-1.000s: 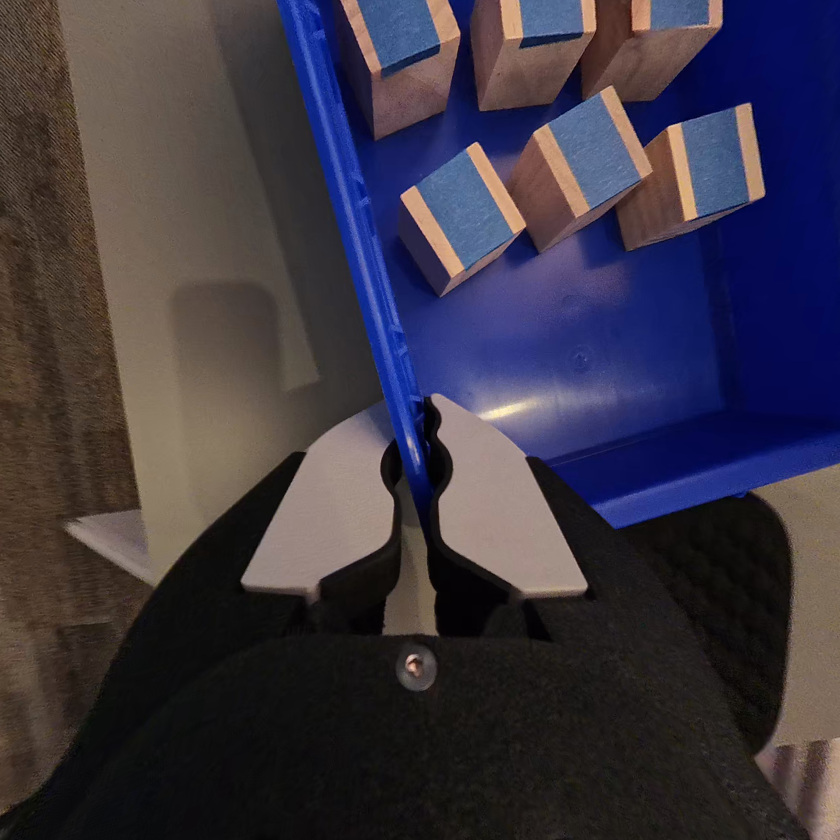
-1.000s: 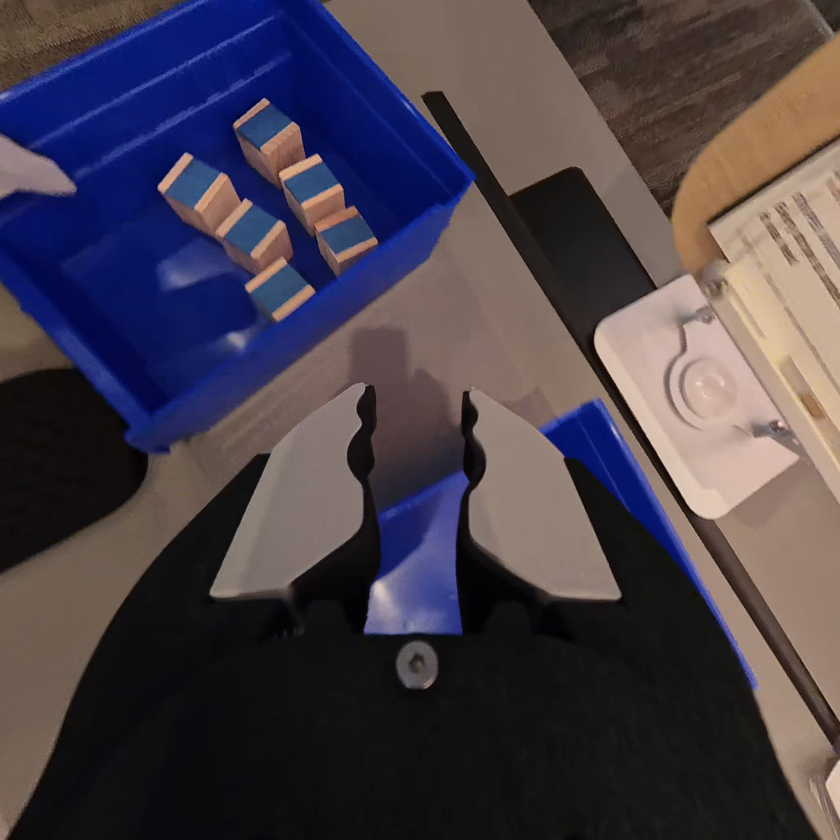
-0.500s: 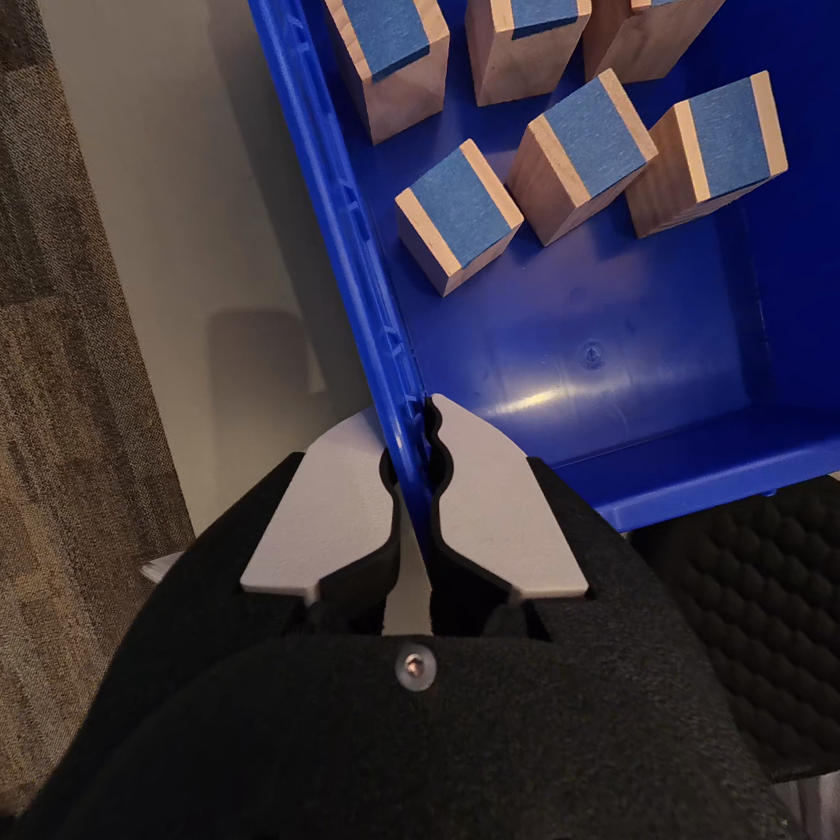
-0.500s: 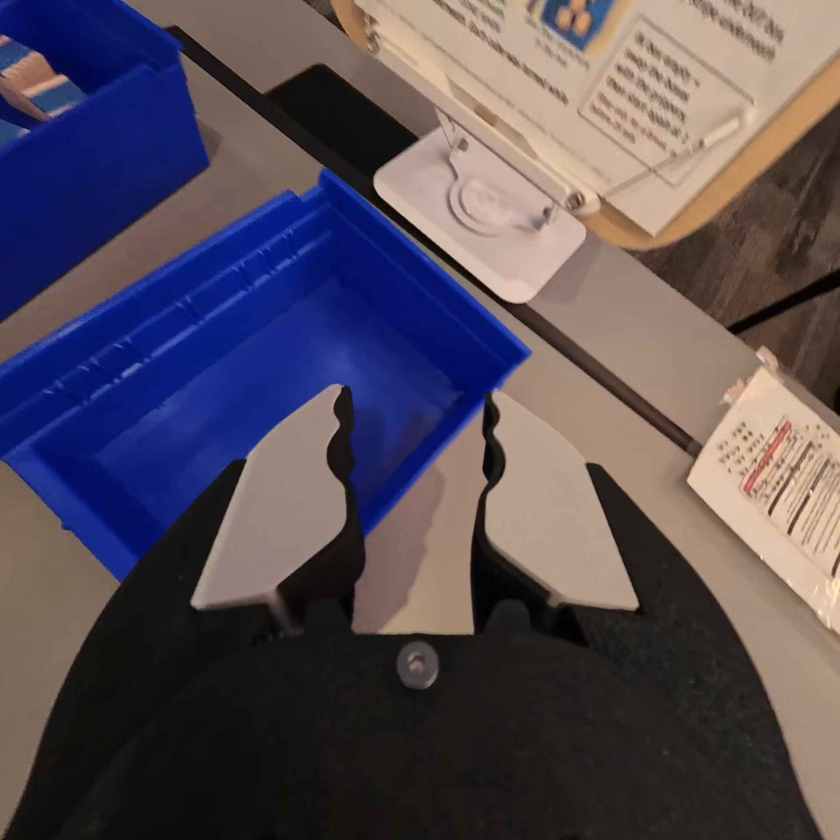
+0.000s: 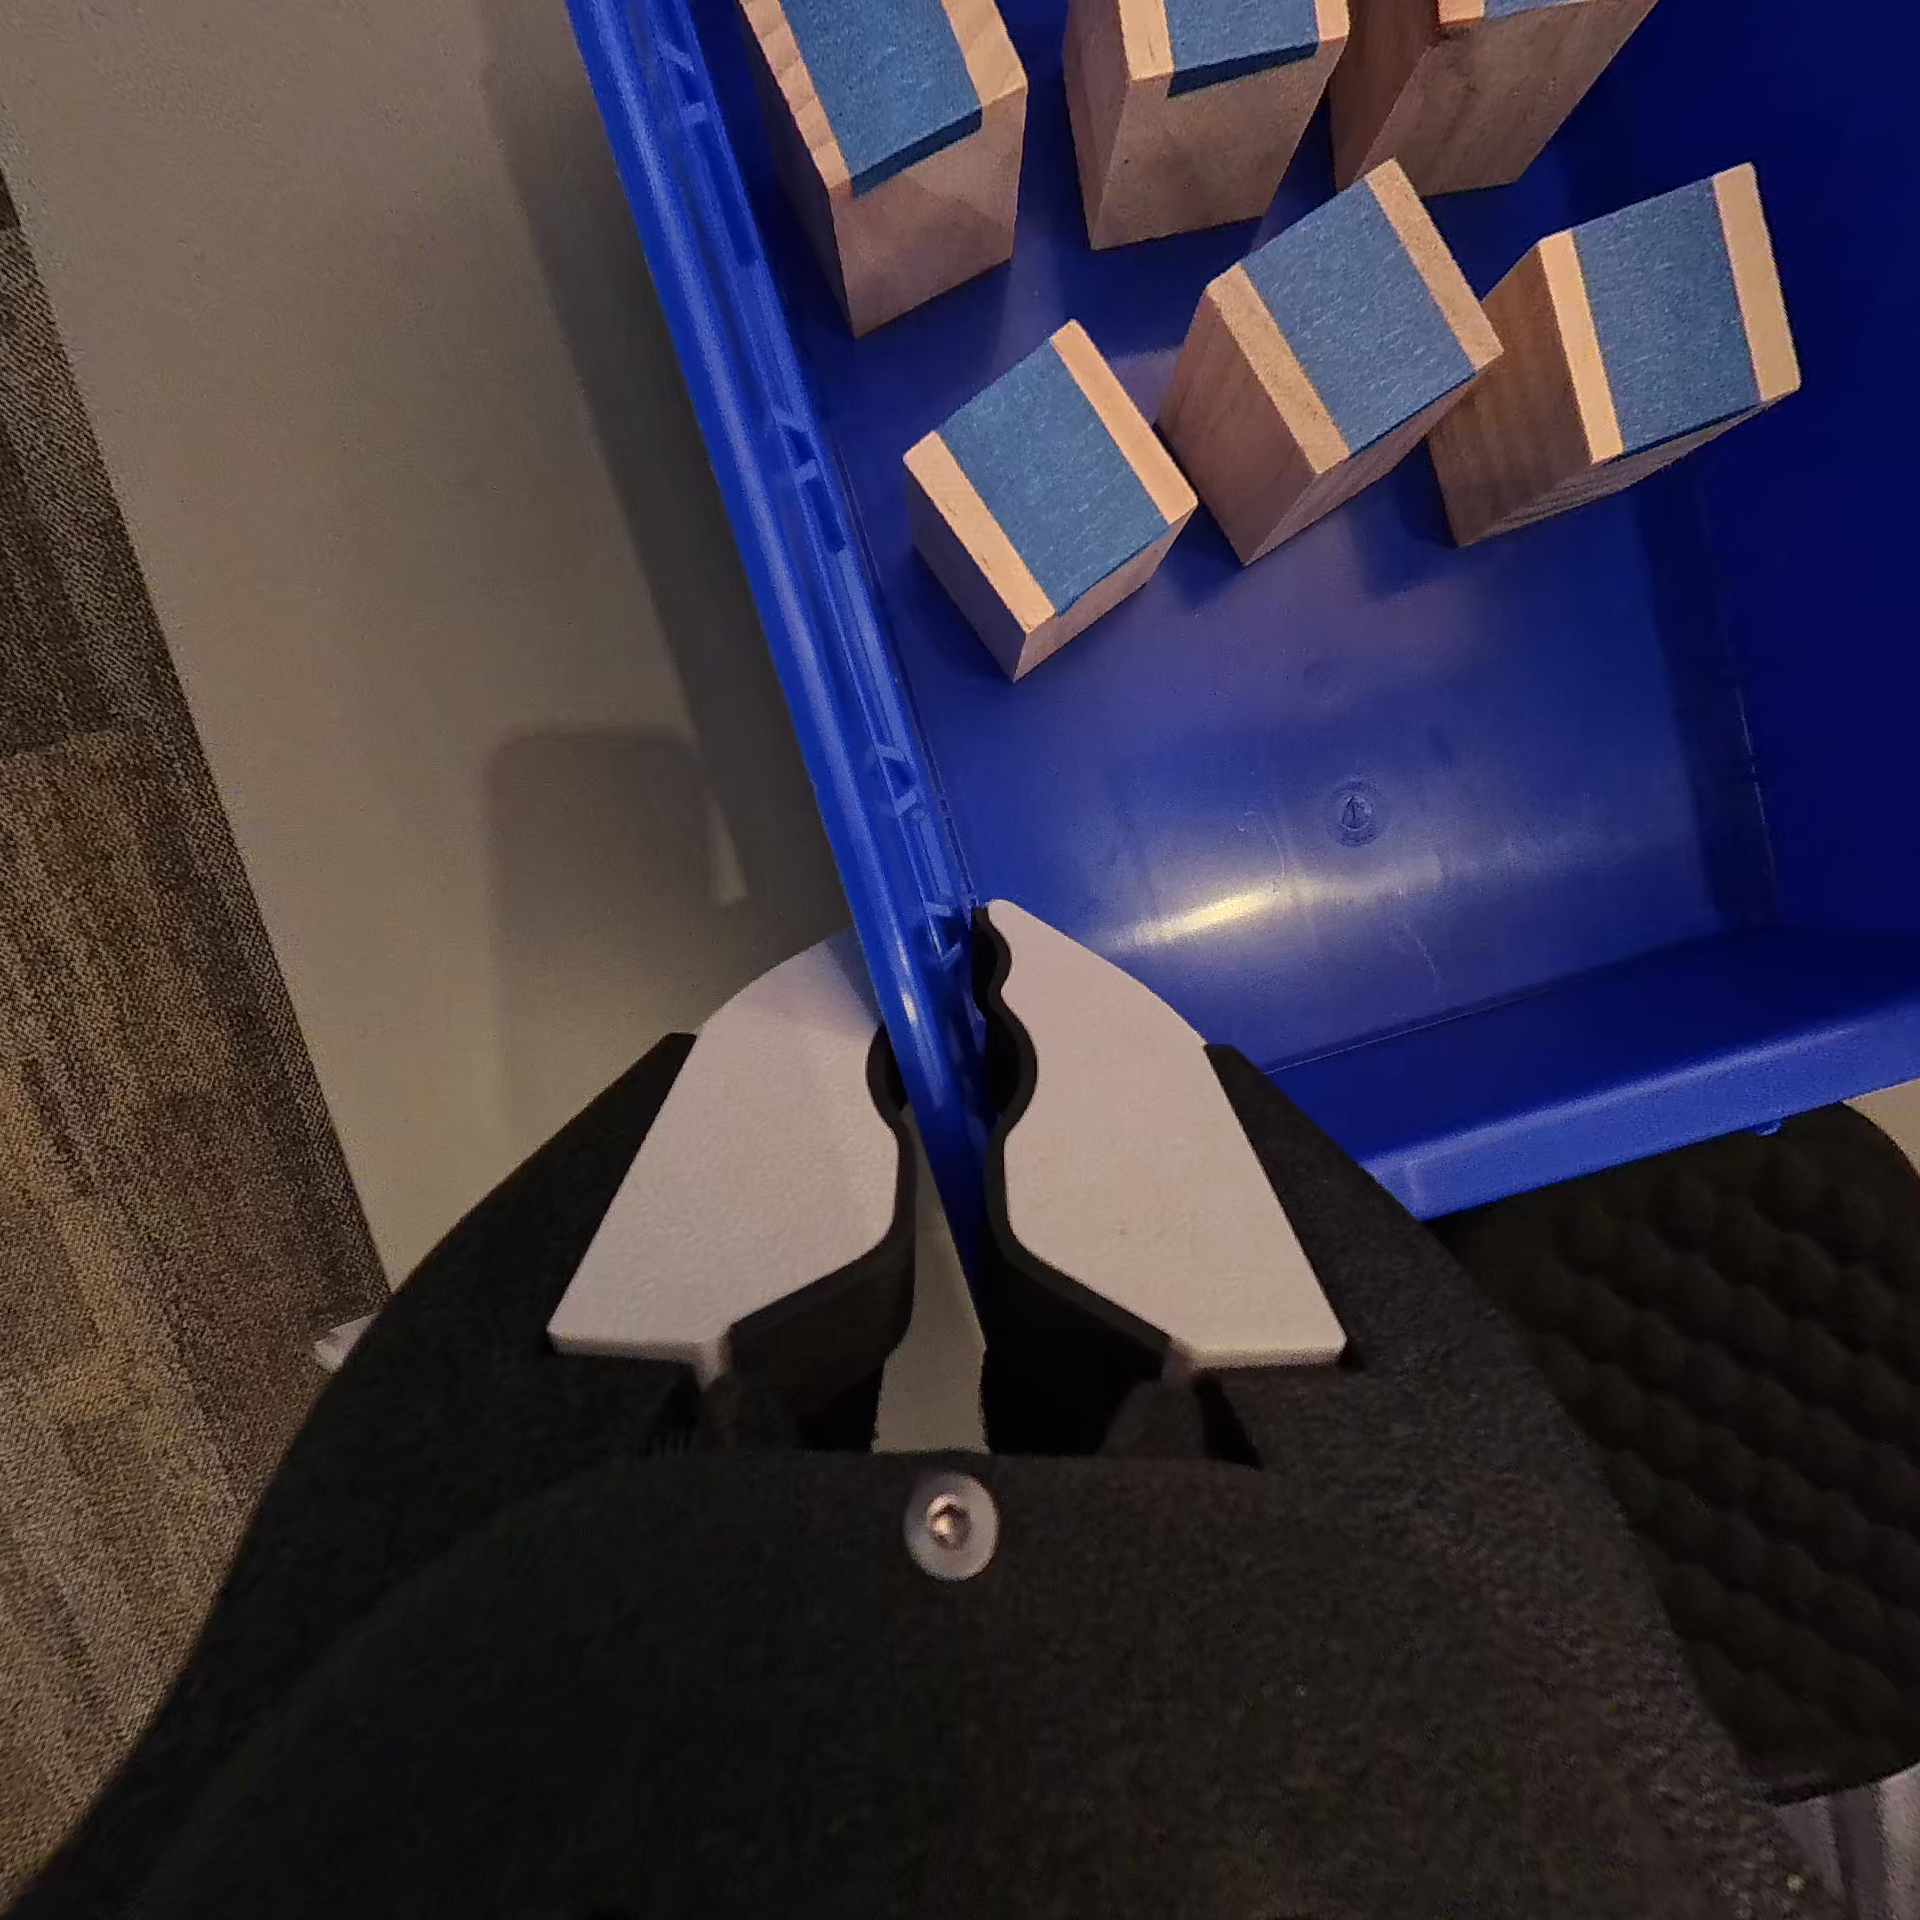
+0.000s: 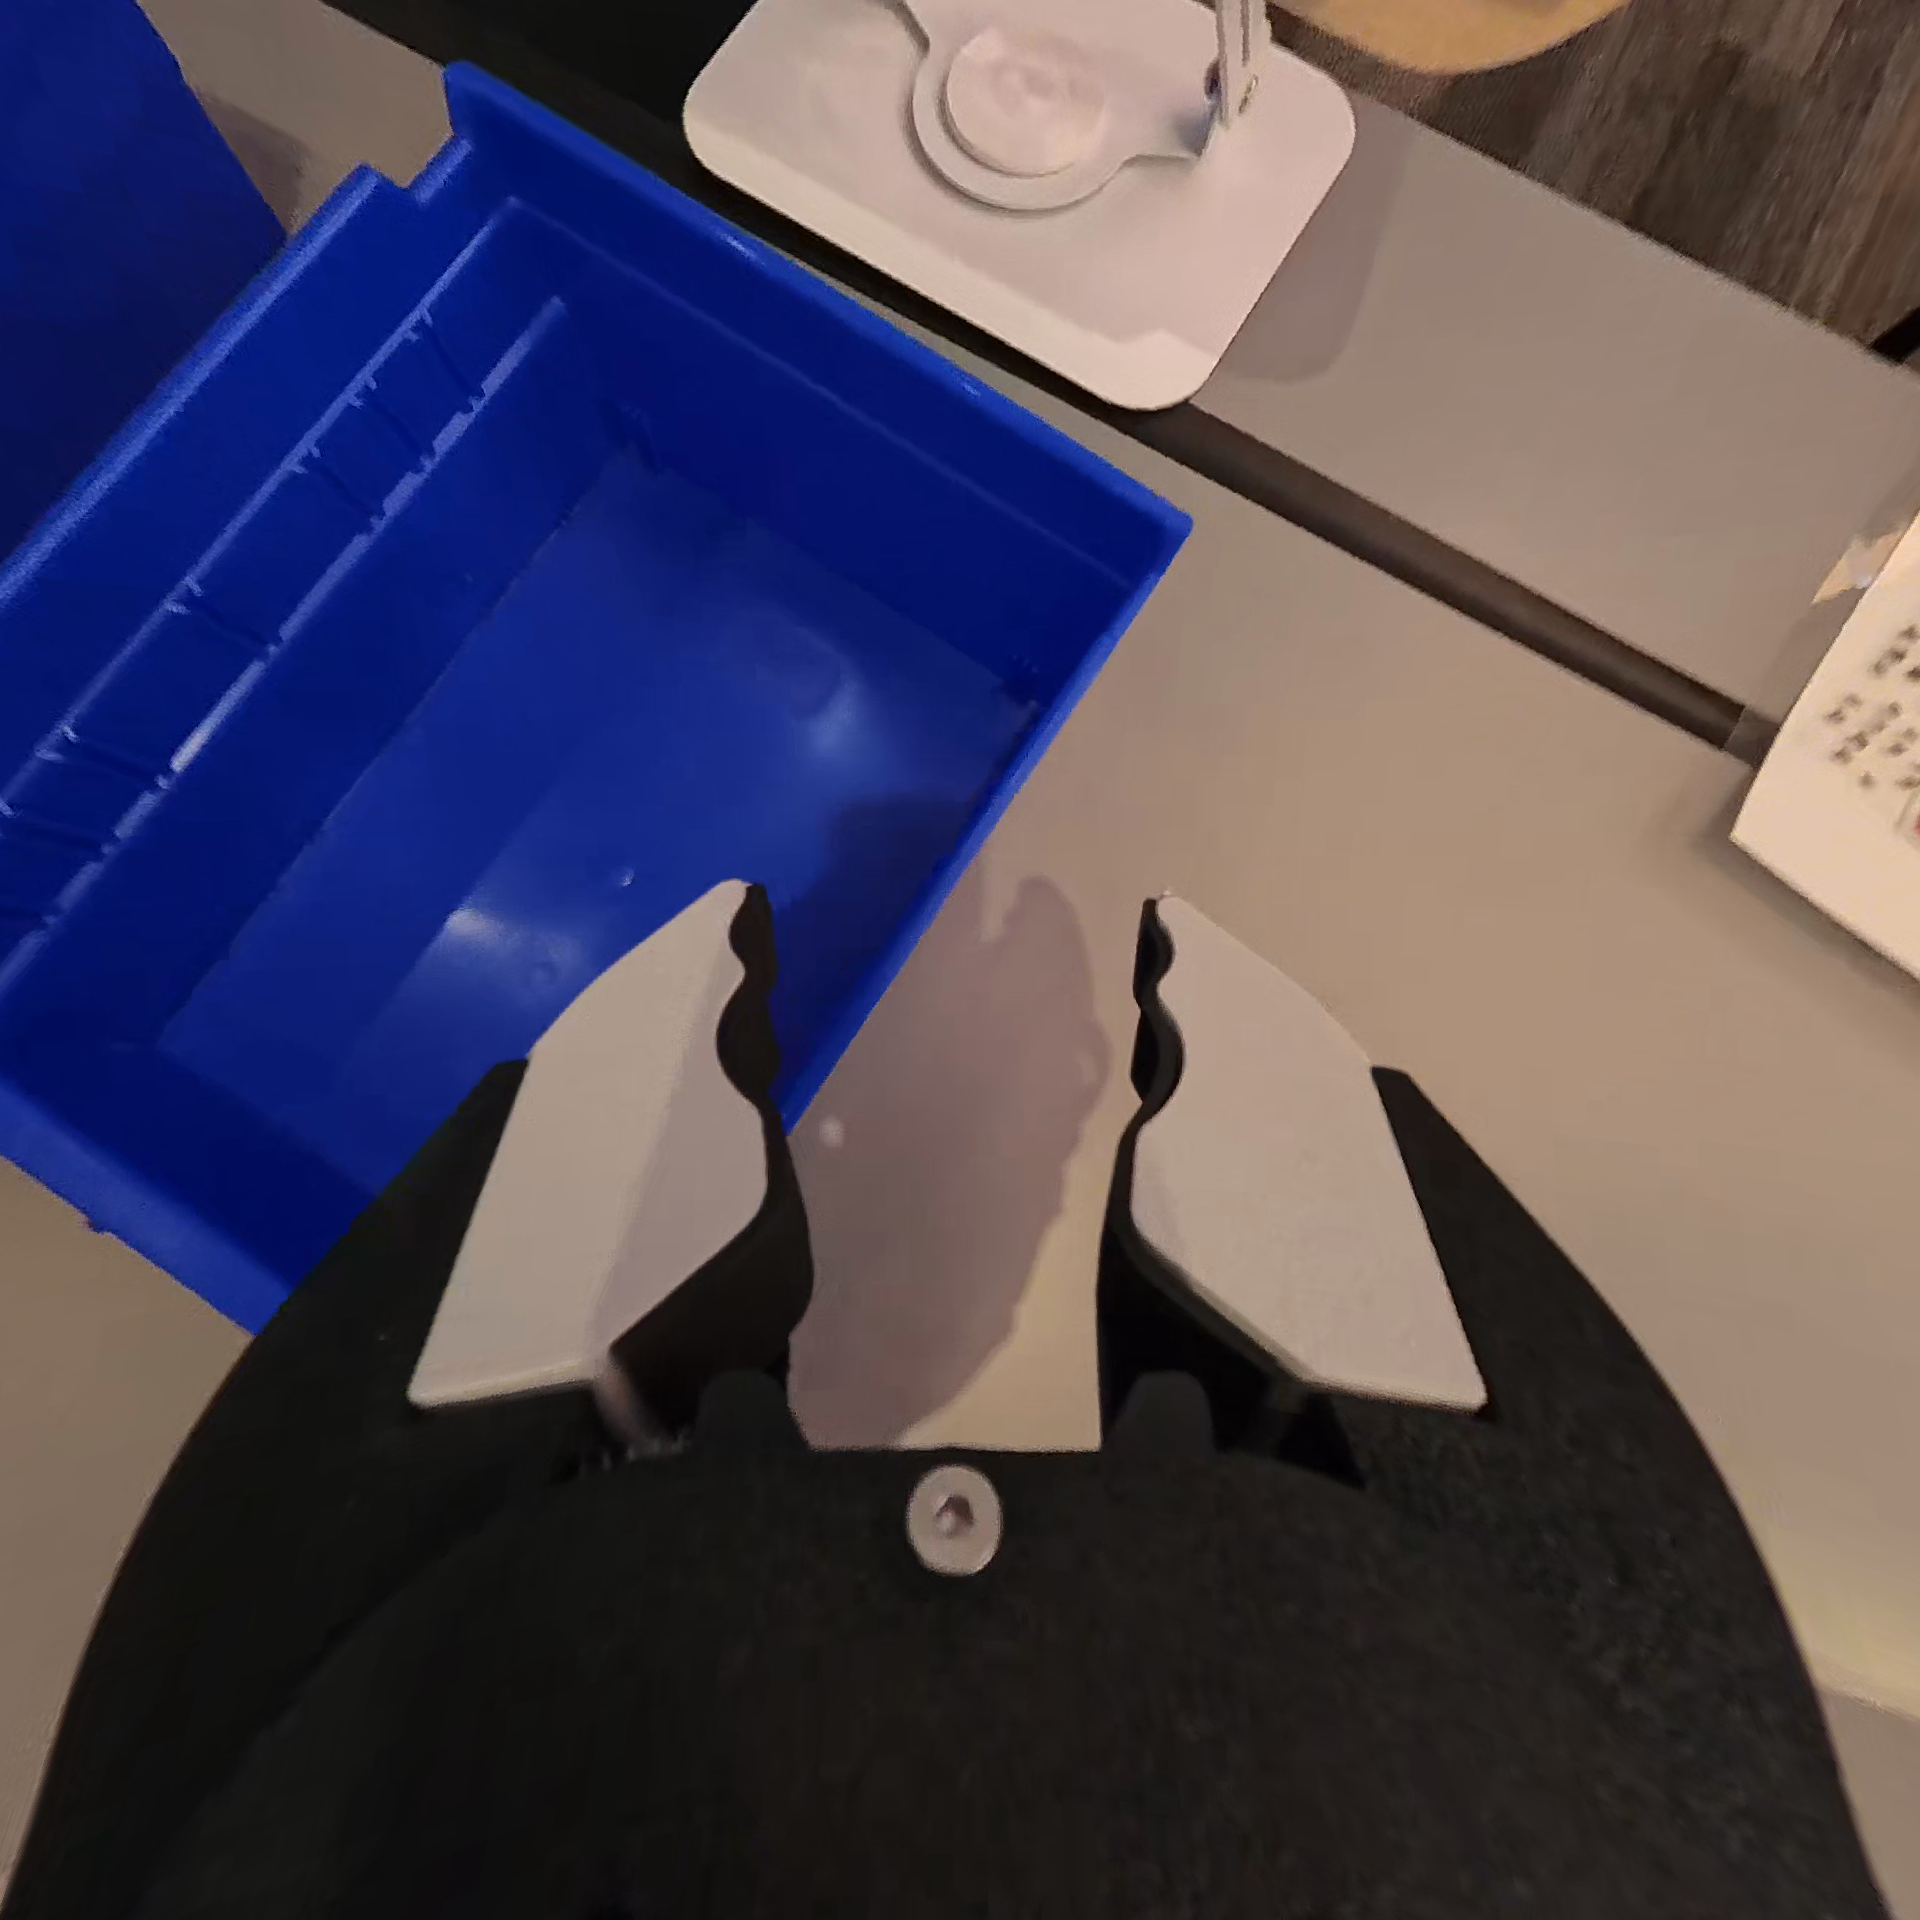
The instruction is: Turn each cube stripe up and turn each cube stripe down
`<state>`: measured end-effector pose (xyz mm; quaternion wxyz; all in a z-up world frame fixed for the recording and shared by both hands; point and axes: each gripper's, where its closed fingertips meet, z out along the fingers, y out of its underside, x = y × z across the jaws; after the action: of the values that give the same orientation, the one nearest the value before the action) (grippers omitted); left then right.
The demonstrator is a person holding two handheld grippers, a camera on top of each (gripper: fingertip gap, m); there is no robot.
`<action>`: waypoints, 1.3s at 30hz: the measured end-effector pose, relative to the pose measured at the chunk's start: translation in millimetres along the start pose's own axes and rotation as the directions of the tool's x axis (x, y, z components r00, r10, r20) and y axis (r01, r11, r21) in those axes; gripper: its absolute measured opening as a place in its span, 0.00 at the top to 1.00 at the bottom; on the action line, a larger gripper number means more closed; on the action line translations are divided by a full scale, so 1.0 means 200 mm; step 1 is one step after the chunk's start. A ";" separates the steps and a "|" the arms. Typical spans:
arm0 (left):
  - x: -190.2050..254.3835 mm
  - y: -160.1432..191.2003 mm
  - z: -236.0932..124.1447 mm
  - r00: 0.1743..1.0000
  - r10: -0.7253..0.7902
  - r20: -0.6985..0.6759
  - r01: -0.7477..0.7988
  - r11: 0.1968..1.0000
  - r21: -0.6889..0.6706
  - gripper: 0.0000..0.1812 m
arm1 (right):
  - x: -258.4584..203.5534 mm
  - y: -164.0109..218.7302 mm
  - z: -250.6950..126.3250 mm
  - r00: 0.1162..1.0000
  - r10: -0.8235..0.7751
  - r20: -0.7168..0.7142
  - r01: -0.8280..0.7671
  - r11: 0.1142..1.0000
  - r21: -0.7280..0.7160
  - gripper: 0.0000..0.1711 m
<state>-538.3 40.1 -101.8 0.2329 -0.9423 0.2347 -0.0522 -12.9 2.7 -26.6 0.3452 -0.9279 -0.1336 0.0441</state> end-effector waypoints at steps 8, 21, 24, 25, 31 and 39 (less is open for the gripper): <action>0.04 -0.15 -0.16 0.936 -0.201 -0.289 0.271 0.935 0.228 0.84 | -0.06 0.13 0.15 0.988 0.149 -0.046 -0.155 0.970 -0.188 0.48; 0.39 -0.30 -0.92 0.995 0.041 -0.096 0.046 0.656 0.753 0.85 | -0.02 0.28 0.38 0.982 0.189 -0.020 -0.176 0.866 -0.468 0.95; 0.53 -0.29 -0.88 0.989 0.093 -0.119 0.022 0.688 0.725 0.87 | 0.05 0.27 0.38 0.968 0.249 0.032 -0.207 0.862 -0.462 0.96; 0.58 -0.29 -0.87 0.984 0.110 -0.140 0.022 0.701 0.713 0.87 | 0.08 0.28 0.38 0.964 0.264 0.037 -0.217 0.859 -0.464 0.97; 0.77 -0.34 -0.98 0.960 0.249 -0.127 -0.031 0.545 0.838 1.00 | 0.41 0.37 0.31 0.948 0.319 0.009 -0.279 0.841 -0.464 0.97; 0.87 -0.37 -1.04 0.949 0.293 -0.113 -0.044 0.481 0.876 0.93 | 0.93 0.61 0.12 0.920 0.381 -0.090 -0.381 0.816 -0.434 0.96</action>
<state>-396.3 -69.7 115.4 0.6453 -0.6561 0.2960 -0.2560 187.8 -19.0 -122.3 0.1087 -0.9896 0.0478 0.0813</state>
